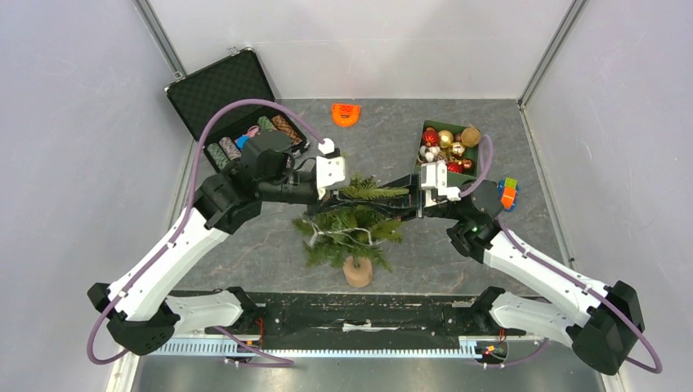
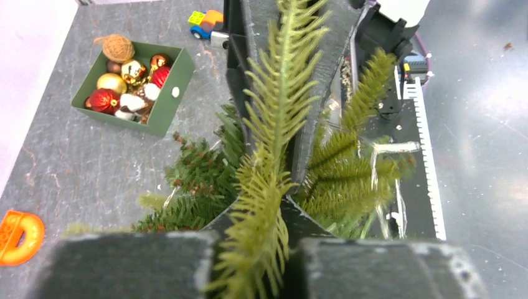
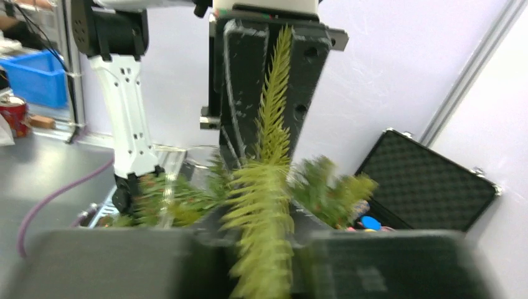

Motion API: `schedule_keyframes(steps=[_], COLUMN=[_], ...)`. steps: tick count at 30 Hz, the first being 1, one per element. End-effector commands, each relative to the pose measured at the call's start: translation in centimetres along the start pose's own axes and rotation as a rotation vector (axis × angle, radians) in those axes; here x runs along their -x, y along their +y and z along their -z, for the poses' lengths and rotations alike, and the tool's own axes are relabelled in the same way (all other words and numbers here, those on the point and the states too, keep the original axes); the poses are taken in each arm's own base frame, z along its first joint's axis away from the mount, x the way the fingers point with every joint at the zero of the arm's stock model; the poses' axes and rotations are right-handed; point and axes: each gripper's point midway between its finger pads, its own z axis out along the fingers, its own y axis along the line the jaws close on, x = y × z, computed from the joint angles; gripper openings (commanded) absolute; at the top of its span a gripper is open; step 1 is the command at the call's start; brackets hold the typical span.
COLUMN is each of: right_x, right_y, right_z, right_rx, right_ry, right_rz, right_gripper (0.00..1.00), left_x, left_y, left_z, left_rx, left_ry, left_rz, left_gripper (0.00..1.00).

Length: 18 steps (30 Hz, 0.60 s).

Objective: Decorate the small christmas tree

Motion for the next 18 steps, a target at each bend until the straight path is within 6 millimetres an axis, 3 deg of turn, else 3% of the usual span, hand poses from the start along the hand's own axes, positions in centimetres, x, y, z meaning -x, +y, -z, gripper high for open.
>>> schedule_keyframes(steps=[1, 4, 7, 10, 12, 15, 18], right_x=[-1.4, -0.8, 0.6, 3.3, 5.7, 8.7, 9.4], right_y=[0.7, -0.5, -2.7, -4.6, -4.7, -2.5, -1.1], right_z=[0.2, 0.5, 1.5, 3.0, 3.7, 3.5, 3.9], right_rx=[0.013, -0.051, -0.194, -0.347, -0.385, -0.291, -0.244], right_ry=[0.06, 0.1, 0.141, 0.132, 0.104, 0.044, 0.034], right_rz=[-0.056, -0.038, 0.019, 0.065, 0.089, 0.129, 0.14], right_gripper=[0.34, 0.77, 0.98, 0.98, 0.98, 0.98, 0.98], left_x=[0.7, 0.8, 1.0, 1.4, 1.7, 2.4, 2.6], left_y=[-1.6, -0.5, 2.2, 5.2, 6.5, 7.2, 7.2], left_z=[-0.1, 0.6, 1.7, 3.7, 4.9, 5.9, 6.1], left_rx=[-0.08, 0.007, 0.172, 0.365, 0.452, 0.504, 0.508], left_ry=[-0.058, -0.052, -0.026, 0.013, 0.034, 0.034, 0.032], left_rz=[-0.047, -0.069, -0.082, -0.116, -0.134, -0.148, -0.146], left_gripper=[0.03, 0.02, 0.02, 0.02, 0.02, 0.02, 0.02])
